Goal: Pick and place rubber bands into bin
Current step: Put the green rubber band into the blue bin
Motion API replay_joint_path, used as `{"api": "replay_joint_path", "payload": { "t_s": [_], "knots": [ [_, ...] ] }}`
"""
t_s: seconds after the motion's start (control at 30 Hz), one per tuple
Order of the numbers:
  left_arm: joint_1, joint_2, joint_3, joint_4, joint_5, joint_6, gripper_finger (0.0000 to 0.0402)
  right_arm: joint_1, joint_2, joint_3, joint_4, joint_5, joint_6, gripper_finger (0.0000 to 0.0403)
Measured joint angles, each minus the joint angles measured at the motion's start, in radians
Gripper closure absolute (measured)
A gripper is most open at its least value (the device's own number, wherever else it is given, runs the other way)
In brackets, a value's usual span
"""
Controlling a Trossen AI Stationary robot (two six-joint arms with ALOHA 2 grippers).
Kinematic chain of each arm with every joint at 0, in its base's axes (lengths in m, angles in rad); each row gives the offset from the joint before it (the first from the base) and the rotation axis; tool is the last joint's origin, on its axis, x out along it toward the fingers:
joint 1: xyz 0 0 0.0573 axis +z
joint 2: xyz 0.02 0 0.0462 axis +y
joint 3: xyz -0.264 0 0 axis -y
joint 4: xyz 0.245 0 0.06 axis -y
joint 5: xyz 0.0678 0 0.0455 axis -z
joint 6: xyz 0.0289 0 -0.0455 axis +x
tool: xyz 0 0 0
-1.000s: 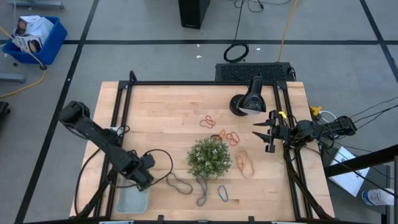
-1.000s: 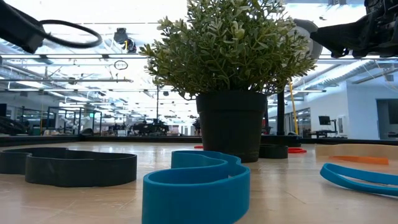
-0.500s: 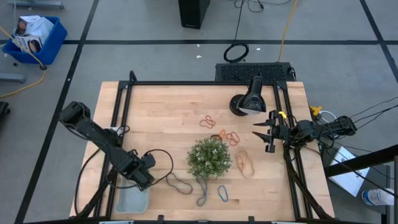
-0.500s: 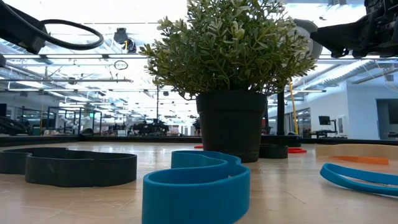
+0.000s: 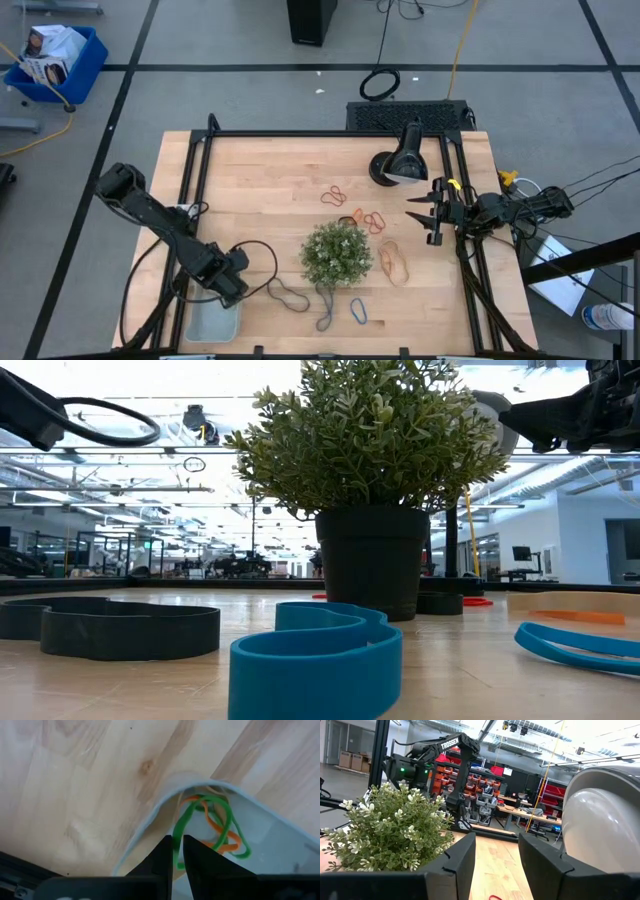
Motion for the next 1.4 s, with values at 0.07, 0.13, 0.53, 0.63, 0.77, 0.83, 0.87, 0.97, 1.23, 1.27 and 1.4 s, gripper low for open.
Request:
{"api": "replay_joint_path", "payload": {
  "t_s": [0.07,0.13,0.53,0.63,0.77,0.83,0.87,0.97,1.23,1.27,1.4],
  "knots": [
    [0.0,0.0,0.0,0.0,0.0,-0.023,0.035,0.0,0.0,0.0,0.0,0.0,0.0,0.0257],
    [0.0,0.0,0.0,-0.001,0.0,-0.042,0.035,0.0,0.0,0.0,0.0,0.0,0.0,0.0257],
    [0.0,0.0,0.0,-0.002,0.001,-0.093,0.035,0.0,0.0,0.0,0.0,0.0,0.0,0.0257],
    [0.0,0.0,0.0,-0.002,0.001,-0.092,0.035,0.0,0.0,0.0,0.0,0.0,0.0,0.0257],
    [0.0,0.0,0.0,-0.002,-0.003,-0.089,0.0335,0.0,0.0,0.0,0.0,0.0,0.0,0.0257],
    [0.0,0.0,0.0,-0.002,-0.026,-0.092,0.0319,0.0,0.0,0.0,0.0,0.0,0.0,0.0257],
    [0.0,0.0,0.0,-0.002,-0.034,-0.096,0.031,0.0,0.0,0.0,0.0,0.0,0.0,0.0257],
    [0.0,0.0,0.0,-0.002,-0.03,-0.083,0.0279,0.0,0.0,0.0,0.0,0.0,0.0,0.0257],
    [0.0,-0.046,0.0,-0.016,0.096,-0.08,0.0238,0.0,0.0,0.0,0.0,0.0,0.0,0.0257],
    [0.0,-0.06,0.0,-0.012,0.08,-0.085,0.0236,0.0,0.0,0.0,0.0,0.0,0.0,0.0257],
    [-0.001,-0.108,0.0,0.003,0.06,-0.085,0.0236,0.0,0.0,0.0,0.001,0.0,0.0,0.0257]
  ]
}}
